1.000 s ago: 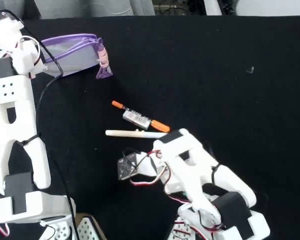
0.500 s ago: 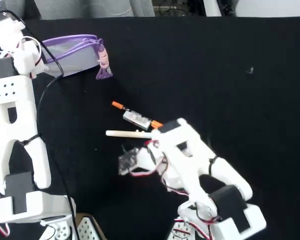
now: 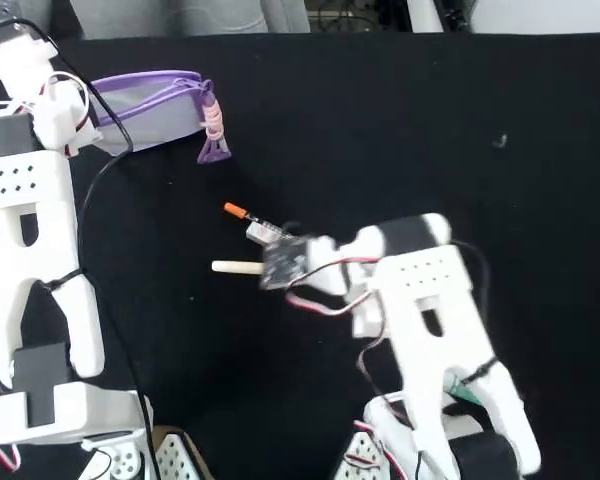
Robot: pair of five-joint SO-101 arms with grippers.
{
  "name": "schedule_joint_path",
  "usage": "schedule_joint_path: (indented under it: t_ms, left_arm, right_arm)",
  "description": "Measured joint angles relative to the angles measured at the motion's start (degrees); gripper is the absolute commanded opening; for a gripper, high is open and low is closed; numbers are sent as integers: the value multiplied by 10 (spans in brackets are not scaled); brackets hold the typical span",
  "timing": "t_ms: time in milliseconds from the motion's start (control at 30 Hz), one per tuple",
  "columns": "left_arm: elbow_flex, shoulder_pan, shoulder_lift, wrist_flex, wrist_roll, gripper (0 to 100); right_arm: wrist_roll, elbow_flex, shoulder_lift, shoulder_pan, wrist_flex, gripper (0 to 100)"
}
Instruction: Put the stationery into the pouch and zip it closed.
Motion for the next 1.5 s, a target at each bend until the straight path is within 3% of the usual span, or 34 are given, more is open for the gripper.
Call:
schedule_joint_path:
  t_ms: [100,167,533,733,900,1233,1400,1500]
  left_arm:
    - [0,1,0,0,0,28]
    - [2,2,0,0,0,28]
    - [9,11,0,-6,0,28]
    - [9,22,0,-6,0,28]
    - [11,23,0,-6,0,28]
    - [11,33,0,-6,0,28]
    - [11,36,0,-5,0,28]
    - [11,36,0,-4,0,28]
  right_arm:
    - [26,0,-4,71,10,236]
    - [47,6,-4,123,10,263]
    - [178,84,-5,378,9,214]
    - [200,158,-5,507,-88,216]
    - [282,209,-5,588,-119,216]
    - [365,228,-5,656,-160,214]
    - [369,318,-18,656,-327,211]
    - [371,360,-25,655,-426,142]
